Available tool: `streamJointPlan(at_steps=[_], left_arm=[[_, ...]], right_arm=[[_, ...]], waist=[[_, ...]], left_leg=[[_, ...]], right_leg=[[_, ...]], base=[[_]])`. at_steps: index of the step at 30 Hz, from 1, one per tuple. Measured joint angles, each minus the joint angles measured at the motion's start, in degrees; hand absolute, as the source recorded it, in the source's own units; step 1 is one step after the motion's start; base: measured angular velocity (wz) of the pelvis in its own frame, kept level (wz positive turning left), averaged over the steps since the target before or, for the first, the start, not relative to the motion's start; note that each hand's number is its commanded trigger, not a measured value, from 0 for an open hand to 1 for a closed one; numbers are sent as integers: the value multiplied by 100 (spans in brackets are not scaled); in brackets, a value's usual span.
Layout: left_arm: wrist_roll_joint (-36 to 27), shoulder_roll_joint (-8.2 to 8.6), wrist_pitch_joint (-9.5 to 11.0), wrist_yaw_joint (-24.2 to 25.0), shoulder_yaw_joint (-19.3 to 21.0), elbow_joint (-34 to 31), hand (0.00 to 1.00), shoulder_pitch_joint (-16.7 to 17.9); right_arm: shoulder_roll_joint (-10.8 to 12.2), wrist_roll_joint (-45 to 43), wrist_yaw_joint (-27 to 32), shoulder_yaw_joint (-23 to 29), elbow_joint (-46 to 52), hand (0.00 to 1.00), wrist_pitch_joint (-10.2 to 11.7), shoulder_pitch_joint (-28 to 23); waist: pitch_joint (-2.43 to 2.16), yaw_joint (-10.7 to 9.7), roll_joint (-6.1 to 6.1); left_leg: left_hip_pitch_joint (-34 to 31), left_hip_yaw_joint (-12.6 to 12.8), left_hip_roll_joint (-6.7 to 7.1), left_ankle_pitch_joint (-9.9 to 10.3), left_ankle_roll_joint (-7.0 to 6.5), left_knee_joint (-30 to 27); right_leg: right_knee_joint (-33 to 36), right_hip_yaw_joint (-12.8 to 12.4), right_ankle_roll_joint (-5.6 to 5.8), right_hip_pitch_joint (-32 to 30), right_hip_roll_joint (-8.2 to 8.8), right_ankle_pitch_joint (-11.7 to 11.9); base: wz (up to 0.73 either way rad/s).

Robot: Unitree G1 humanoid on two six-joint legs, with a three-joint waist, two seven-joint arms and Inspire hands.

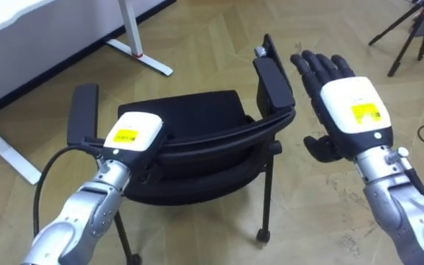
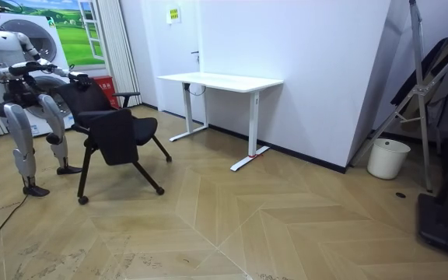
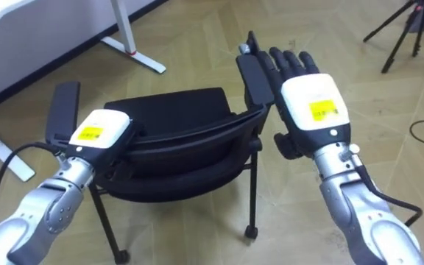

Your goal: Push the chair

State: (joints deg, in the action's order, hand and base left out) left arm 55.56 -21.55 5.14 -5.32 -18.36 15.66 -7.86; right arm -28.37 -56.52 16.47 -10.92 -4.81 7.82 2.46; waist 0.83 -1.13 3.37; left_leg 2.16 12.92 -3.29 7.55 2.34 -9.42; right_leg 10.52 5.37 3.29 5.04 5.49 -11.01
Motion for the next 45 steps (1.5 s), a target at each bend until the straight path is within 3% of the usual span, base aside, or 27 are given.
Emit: streamJointPlan(at_steps=[6,11,34,39,45], left_arm=[[-26,-145,117,-23,-18,-1,100,-5],[-29,-230,264,-66,-55,-3,100,-47],[-26,-210,423,-297,-391,310,100,-313],[-27,-157,431,-298,-426,438,100,-404],[-27,-149,448,-300,-448,456,100,-429]], right_arm=[[-128,-2,-10,-273,-1,0,38,103],[-155,-119,-100,-596,0,0,14,205],[-22,-369,-297,-1577,35,0,5,586],[158,-355,-297,-1709,-267,0,-37,599],[190,-356,-352,-1749,-762,0,-26,605]], waist=[[6,0,87],[-1,117,114],[-17,322,140],[-19,340,136],[-12,340,117]], left_leg=[[-5,-75,-1,-1,-1,-9],[-54,-91,0,-1,-1,-3],[-62,-351,17,-2,2,-9],[-55,-406,17,-6,9,-20],[-57,-429,17,-6,9,-24]], right_leg=[[-12,80,0,31,-2,0],[-79,85,-14,21,-8,9],[-89,276,-14,161,-14,9],[-96,302,-14,191,-24,9],[-99,364,-15,214,-23,9]], base=[[5],[1],[4],[3],[3]])
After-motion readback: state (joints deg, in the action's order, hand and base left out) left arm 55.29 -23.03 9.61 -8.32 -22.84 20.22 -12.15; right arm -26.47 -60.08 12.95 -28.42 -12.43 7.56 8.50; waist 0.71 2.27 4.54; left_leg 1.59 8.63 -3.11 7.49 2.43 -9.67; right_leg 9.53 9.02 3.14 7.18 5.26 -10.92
